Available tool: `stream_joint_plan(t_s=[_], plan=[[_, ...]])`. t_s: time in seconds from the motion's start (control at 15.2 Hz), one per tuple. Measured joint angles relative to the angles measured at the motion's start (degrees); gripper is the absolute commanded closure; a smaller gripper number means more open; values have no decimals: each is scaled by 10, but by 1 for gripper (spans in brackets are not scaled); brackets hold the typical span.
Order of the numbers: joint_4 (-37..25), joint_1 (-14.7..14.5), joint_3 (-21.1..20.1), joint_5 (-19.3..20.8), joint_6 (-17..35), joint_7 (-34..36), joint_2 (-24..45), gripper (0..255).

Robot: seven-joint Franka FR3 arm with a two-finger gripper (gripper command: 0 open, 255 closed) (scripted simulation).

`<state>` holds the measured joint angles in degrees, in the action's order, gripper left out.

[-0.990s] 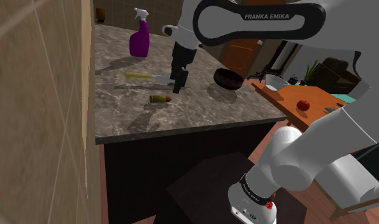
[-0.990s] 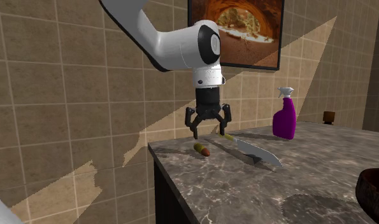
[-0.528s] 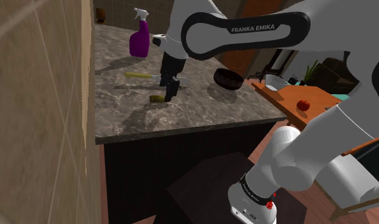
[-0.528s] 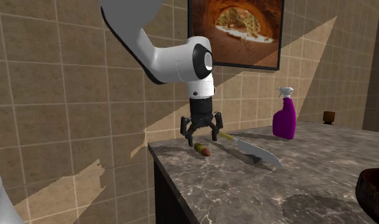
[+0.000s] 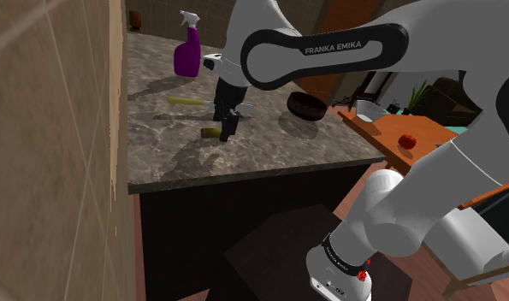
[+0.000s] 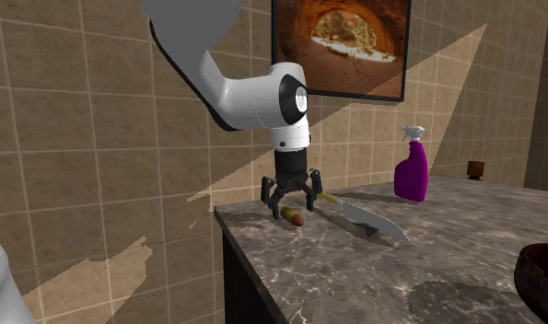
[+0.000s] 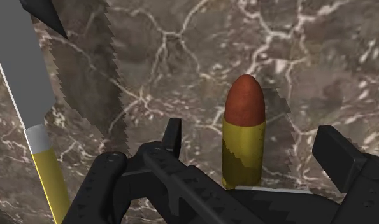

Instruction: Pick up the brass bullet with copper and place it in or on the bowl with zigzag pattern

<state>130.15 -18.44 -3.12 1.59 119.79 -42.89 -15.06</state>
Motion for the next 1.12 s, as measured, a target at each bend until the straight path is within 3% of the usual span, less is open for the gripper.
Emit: stream_joint_plan(t_s=[0.07,0.13,0.79,1.12], plan=[[0,0,0,0,0,0,0,0],[0,0,0,0,0,0,0,255],[0,0,0,0,0,0,0,255],[-23,0,1,-1,-31,-2,-9,255]])
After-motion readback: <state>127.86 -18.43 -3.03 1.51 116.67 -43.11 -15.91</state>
